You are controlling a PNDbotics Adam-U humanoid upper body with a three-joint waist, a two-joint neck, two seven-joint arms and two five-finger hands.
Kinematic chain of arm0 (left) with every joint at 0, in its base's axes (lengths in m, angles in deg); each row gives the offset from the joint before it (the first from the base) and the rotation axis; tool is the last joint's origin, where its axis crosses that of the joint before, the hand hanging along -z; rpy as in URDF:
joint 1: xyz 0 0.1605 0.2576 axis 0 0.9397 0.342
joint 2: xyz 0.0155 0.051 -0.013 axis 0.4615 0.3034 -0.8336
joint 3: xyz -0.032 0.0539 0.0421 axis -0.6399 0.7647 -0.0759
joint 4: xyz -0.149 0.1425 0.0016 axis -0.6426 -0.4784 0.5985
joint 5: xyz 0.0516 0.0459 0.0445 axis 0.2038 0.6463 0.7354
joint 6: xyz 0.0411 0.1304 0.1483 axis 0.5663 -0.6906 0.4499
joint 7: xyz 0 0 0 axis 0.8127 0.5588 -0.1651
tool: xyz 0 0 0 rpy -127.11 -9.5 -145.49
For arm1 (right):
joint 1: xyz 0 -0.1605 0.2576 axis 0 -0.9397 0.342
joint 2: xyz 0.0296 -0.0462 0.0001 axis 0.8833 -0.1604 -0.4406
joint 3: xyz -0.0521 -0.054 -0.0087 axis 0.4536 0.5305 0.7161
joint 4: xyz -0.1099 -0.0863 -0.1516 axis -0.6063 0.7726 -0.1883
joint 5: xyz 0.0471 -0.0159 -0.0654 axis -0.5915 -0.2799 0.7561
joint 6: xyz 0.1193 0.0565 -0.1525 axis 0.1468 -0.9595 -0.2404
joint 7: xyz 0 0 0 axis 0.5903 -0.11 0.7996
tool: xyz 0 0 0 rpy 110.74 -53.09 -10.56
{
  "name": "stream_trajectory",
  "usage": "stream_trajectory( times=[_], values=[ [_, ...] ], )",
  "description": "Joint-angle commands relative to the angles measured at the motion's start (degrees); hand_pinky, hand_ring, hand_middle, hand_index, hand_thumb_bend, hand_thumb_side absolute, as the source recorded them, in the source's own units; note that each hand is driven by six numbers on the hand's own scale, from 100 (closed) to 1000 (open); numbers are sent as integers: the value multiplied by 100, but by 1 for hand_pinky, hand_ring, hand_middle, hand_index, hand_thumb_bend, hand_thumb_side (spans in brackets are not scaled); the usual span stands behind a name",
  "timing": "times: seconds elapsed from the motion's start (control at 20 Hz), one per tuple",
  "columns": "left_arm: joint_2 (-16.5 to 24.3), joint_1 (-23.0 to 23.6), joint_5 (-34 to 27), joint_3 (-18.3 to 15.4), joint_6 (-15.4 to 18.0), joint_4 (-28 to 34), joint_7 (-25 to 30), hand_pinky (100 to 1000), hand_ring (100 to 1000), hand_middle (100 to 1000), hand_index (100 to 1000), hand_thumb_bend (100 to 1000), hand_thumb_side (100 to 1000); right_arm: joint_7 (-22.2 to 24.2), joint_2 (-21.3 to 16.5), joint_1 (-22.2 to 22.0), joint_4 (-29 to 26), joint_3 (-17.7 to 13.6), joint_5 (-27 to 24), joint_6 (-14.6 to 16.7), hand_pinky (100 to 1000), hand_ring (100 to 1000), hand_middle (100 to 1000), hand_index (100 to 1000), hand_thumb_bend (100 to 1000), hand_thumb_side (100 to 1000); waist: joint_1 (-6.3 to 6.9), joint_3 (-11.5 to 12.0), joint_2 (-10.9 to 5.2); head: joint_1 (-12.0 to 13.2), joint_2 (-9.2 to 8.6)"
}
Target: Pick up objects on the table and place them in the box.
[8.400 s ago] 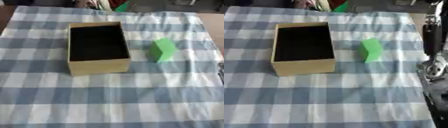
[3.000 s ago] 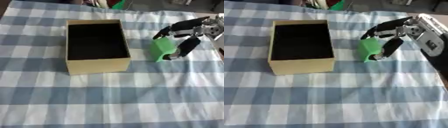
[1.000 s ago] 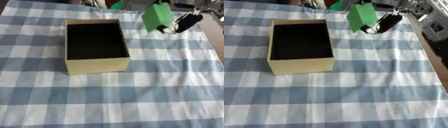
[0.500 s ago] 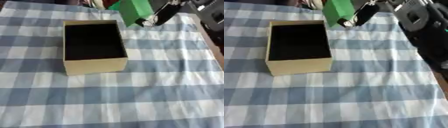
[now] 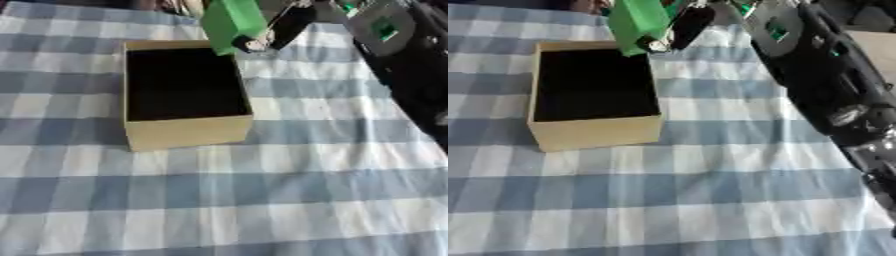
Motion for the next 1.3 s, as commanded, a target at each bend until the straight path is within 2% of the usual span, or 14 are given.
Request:
stream_trajectory(
  times=[0.05, 0.45, 0.95, 1.05, 1.3],
  values=[
    [19, -68, -39, 21, 10, 99, 31, 731, 619, 725, 796, 100, 938, -59, 116, 177, 264, -49, 174, 2, 729, 592, 501, 608, 100, 363, -72, 28, -185, -48, 0],
    [-4, -107, -57, 28, 7, 99, 52, 732, 618, 726, 795, 100, 939, -121, 473, 166, 774, 24, 565, 137, 728, 599, 510, 624, 100, 377, -132, 132, -124, -103, -20],
    [-13, -136, -67, 30, 1, 99, 73, 733, 618, 727, 795, 100, 941, -126, 654, 143, 1052, 42, 702, 306, 736, 612, 528, 677, 100, 413, -188, 236, -53, -156, 0],
    [-17, -137, -66, 30, -2, 99, 78, 734, 618, 727, 795, 100, 942, -105, 671, 147, 1072, 54, 702, 325, 741, 621, 541, 684, 100, 448, -193, 240, -48, -153, 9],
    [-25, -125, -63, 31, -15, 99, 95, 734, 618, 728, 795, 100, 943, 102, 678, 147, 1086, 91, 783, 422, 763, 682, 639, 819, 100, 568, -202, 235, -45, -142, 46]
  ],
)
